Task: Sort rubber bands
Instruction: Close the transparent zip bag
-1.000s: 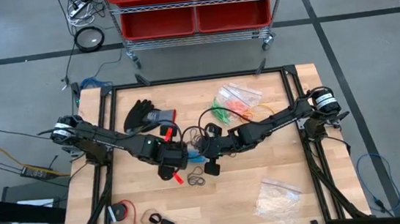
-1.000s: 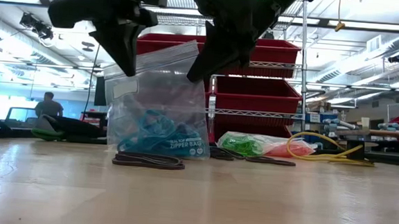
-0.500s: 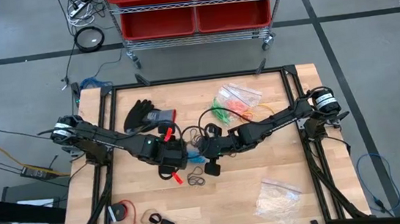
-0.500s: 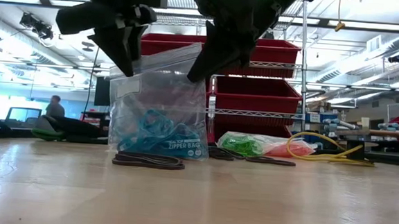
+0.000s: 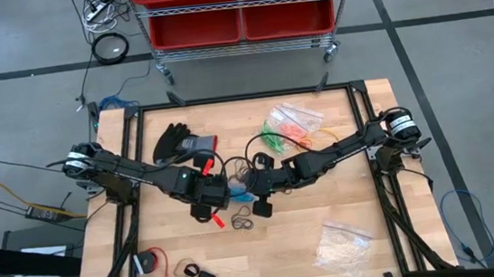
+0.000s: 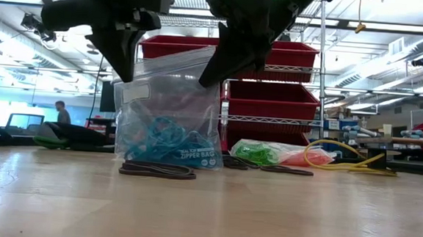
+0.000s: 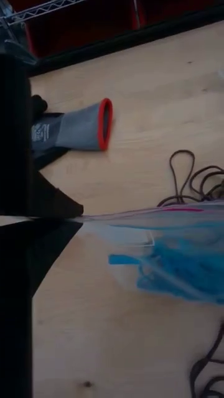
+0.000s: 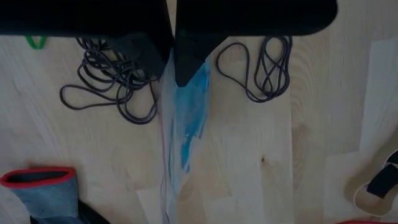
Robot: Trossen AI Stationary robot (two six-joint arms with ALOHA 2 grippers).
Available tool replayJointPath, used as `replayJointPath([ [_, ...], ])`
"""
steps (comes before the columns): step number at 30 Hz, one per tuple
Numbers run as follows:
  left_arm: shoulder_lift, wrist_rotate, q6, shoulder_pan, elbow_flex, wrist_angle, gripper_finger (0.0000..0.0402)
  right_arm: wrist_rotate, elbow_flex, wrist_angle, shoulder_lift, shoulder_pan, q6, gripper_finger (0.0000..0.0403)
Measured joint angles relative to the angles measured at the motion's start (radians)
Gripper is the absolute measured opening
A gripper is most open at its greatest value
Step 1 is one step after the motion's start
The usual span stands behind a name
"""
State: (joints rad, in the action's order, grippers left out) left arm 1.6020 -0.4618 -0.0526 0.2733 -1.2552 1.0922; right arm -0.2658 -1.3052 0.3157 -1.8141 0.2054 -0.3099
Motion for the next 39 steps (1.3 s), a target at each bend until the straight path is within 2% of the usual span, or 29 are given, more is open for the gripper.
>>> replayJointPath([
  [9,0.0,-0.002,-0.026,-0.002,0.0,-0.013,0.0015,0.0,0.0,0.0,0.0,0.0,0.005,0.0],
  [13,0.0,-0.008,-0.027,-0.005,-0.001,-0.064,0.0042,0.0,0.0,0.0,0.0,0.0,0.005,0.0],
  [23,0.0,-0.009,0.021,-0.005,-0.006,-0.153,0.0137,0.007,0.0,-0.001,0.0,0.0,0.009,0.0],
  [32,0.0,-0.007,0.058,-0.019,-0.007,-0.287,0.017,0.008,0.0,-0.031,0.0,0.0,0.024,0.0],
  [35,0.0,0.038,0.069,-0.036,-0.007,-0.296,0.017,0.008,0.0,-0.03,0.0,0.0,0.025,0.0],
  [39,0.011,0.178,0.07,-0.075,-0.005,-0.287,0.0164,0.008,0.0,-0.03,0.0,0.0,0.026,0.0],
])
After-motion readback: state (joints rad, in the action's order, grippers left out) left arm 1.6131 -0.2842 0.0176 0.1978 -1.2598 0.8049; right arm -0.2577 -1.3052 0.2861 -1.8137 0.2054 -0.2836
